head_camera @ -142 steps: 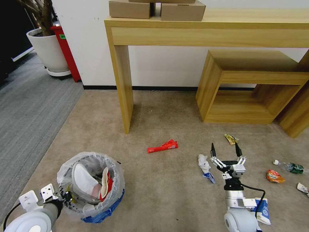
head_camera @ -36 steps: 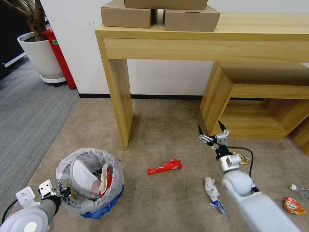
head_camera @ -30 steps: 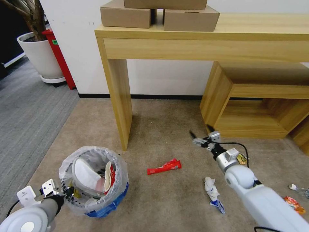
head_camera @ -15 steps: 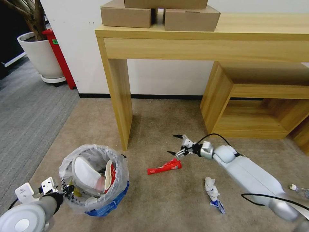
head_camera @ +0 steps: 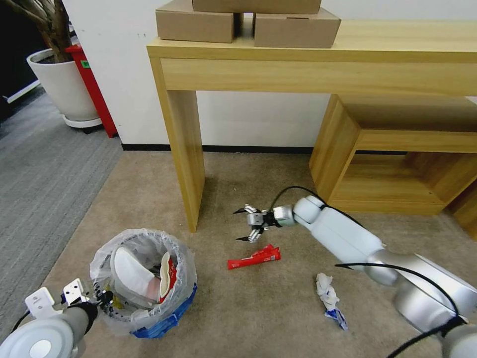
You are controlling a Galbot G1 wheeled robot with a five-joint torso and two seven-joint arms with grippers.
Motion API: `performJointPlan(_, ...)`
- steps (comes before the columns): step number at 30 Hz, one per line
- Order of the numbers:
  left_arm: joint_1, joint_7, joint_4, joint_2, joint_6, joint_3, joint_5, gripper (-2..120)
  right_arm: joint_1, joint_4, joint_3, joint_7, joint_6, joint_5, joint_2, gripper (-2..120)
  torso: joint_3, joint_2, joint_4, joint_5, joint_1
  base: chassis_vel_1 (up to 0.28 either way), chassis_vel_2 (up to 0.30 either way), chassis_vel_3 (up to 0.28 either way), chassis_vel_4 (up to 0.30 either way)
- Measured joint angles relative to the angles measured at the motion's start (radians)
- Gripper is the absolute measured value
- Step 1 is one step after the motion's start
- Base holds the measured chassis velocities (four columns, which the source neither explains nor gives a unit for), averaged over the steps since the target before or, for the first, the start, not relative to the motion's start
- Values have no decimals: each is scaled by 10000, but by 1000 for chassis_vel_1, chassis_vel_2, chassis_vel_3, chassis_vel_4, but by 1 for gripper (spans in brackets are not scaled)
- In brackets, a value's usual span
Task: Pick up the trash bin and place the garbage on the floor into it.
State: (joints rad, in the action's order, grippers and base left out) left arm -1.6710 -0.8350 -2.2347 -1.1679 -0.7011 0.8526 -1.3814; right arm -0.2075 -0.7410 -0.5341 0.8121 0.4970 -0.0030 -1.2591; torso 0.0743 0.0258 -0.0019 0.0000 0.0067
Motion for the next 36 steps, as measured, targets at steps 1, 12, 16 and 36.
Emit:
performJointPlan(1, -4, 0, 2, -18, 0, -4, 19, 0, -34, 56, 2, -133, 31, -247, -61, 100, 0, 1, -3, -1, 0, 0, 0, 0, 0)
performJointPlan(12, 41, 21, 132, -189, -1, -131, 259, 0, -539, 766, 111, -1079, 6, -1066, -139, 100, -1, 1, -5, 0, -1, 0, 0, 0, 0)
performJointPlan(16, 45, 70, 189, -332, 0, -199, 440, 0, -831, 1032, 124, -1249, 4, -1018, -210, 100, -1, 1, -3, 0, -1, 0, 0, 0, 0)
performJointPlan(36, -245, 293, 89, -570, 31, -188, 841, 0, -1976, 2501, 702, -2763, -419, -990, -911, 100, -1, 1, -2, 0, -1, 0, 0, 0, 0)
